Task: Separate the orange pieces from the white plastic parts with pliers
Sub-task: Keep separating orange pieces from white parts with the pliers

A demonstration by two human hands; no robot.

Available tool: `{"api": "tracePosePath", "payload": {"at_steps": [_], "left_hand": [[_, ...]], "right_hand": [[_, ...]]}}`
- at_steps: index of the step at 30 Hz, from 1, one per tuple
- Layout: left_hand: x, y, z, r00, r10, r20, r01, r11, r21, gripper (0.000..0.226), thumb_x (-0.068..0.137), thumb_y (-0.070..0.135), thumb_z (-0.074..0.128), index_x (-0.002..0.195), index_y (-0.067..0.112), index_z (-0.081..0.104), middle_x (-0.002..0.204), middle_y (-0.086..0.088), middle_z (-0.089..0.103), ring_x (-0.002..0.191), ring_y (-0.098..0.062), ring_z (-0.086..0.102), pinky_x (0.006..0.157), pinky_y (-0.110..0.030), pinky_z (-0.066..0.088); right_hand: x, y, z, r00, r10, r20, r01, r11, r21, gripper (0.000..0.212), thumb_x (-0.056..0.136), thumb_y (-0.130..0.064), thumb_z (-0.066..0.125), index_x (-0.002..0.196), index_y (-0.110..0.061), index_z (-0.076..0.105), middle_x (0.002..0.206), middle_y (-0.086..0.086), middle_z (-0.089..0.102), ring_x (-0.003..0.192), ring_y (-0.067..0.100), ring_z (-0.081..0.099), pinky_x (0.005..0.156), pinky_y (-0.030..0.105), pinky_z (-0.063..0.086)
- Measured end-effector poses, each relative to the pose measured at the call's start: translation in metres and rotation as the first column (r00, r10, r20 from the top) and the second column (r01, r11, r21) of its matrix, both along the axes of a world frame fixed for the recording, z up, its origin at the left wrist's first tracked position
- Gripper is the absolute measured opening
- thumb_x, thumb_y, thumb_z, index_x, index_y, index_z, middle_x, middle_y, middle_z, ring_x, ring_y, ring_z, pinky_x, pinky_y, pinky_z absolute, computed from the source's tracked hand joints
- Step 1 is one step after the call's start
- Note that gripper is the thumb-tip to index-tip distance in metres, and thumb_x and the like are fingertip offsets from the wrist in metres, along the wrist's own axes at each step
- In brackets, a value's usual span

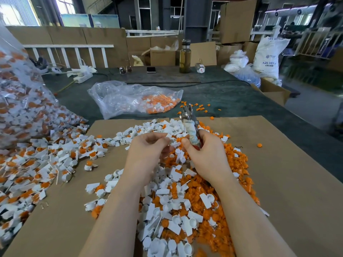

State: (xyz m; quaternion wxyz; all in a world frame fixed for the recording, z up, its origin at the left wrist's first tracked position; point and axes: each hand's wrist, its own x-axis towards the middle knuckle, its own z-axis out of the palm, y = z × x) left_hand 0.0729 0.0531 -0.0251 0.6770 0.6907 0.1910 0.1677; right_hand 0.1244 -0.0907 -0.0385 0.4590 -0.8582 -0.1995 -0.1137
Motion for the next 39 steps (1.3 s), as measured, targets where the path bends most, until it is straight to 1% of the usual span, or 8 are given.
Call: {"api": "tracePosePath", "payload": {"at_steps": [9,14,19,23,26,31,35,39], "left_hand": [[-0.003,-0.010,0.004,0.997,-0.029,0.076,0.037,0.994,-0.101,0.004,0.083,0.005,0.076,0.082,0.006,0.072,0.075,-0.010,0.076,0.073,-0.022,0.076,0.062,-0.024,0.059],[-0.002,-0.013,0.004,0.996,-0.007,0.084,0.011,0.999,-0.046,0.006,0.080,0.010,0.080,0.077,0.011,0.074,0.074,-0.005,0.076,0.077,-0.023,0.076,0.070,-0.030,0.059],[-0.002,-0.018,0.004,0.994,0.043,0.099,-0.048,0.997,0.055,0.012,0.077,0.014,0.082,0.069,0.018,0.074,0.070,-0.002,0.075,0.076,-0.024,0.075,0.079,-0.043,0.062],[-0.003,-0.022,0.006,0.992,0.070,0.103,-0.084,0.986,0.145,0.017,0.076,0.019,0.083,0.067,0.031,0.075,0.067,0.005,0.074,0.074,-0.021,0.074,0.077,-0.044,0.062],[-0.003,-0.023,0.006,0.991,0.079,0.112,-0.098,0.978,0.183,0.017,0.076,0.018,0.082,0.064,0.024,0.073,0.066,0.005,0.074,0.071,-0.022,0.073,0.072,-0.039,0.063],[-0.002,-0.024,0.005,0.989,0.046,0.137,-0.085,0.952,0.294,0.015,0.077,0.015,0.082,0.068,0.023,0.073,0.065,0.010,0.072,0.059,-0.008,0.067,0.053,-0.015,0.053],[-0.001,-0.024,0.004,0.988,0.041,0.150,-0.086,0.947,0.309,0.014,0.078,0.015,0.081,0.070,0.023,0.073,0.063,0.011,0.071,0.050,0.001,0.060,0.048,-0.011,0.049],[0.000,-0.024,0.003,0.988,0.047,0.146,-0.085,0.961,0.263,0.011,0.081,0.013,0.078,0.076,0.022,0.072,0.065,0.015,0.071,0.057,0.002,0.065,0.051,-0.010,0.049]], "right_hand": [[-0.005,0.002,0.000,0.994,-0.043,0.102,0.038,0.998,0.053,0.013,0.091,-0.033,0.064,0.097,-0.024,0.058,0.083,-0.014,0.062,0.076,0.002,0.060,0.063,0.021,0.050],[-0.007,0.006,-0.002,0.972,-0.109,0.209,0.102,0.994,0.044,0.017,0.088,-0.029,0.068,0.089,-0.029,0.051,0.071,-0.022,0.053,0.067,0.001,0.057,0.055,0.021,0.048],[-0.008,0.006,-0.003,0.963,-0.130,0.234,0.118,0.991,0.062,0.018,0.088,-0.029,0.068,0.087,-0.028,0.051,0.069,-0.022,0.051,0.064,0.001,0.056,0.053,0.020,0.045],[-0.008,0.006,-0.002,0.964,-0.124,0.234,0.109,0.991,0.079,0.017,0.087,-0.027,0.069,0.087,-0.027,0.052,0.069,-0.022,0.052,0.064,0.000,0.056,0.053,0.017,0.042],[-0.008,0.006,-0.001,0.970,-0.111,0.217,0.095,0.992,0.085,0.012,0.088,-0.027,0.068,0.090,-0.023,0.056,0.073,-0.017,0.058,0.067,0.002,0.058,0.056,0.020,0.046],[-0.008,0.003,0.001,0.974,-0.101,0.204,0.087,0.993,0.075,0.014,0.087,-0.028,0.068,0.087,-0.023,0.055,0.072,-0.017,0.056,0.067,0.003,0.058,0.055,0.019,0.044],[-0.007,0.003,0.002,0.979,-0.084,0.183,0.074,0.995,0.061,0.016,0.088,-0.029,0.068,0.085,-0.024,0.053,0.071,-0.018,0.055,0.066,0.002,0.056,0.054,0.017,0.039],[-0.005,0.003,0.002,0.991,-0.023,0.130,0.015,0.998,0.060,0.012,0.089,-0.029,0.067,0.089,-0.028,0.054,0.072,-0.023,0.055,0.068,-0.004,0.057,0.057,0.014,0.041]]}}
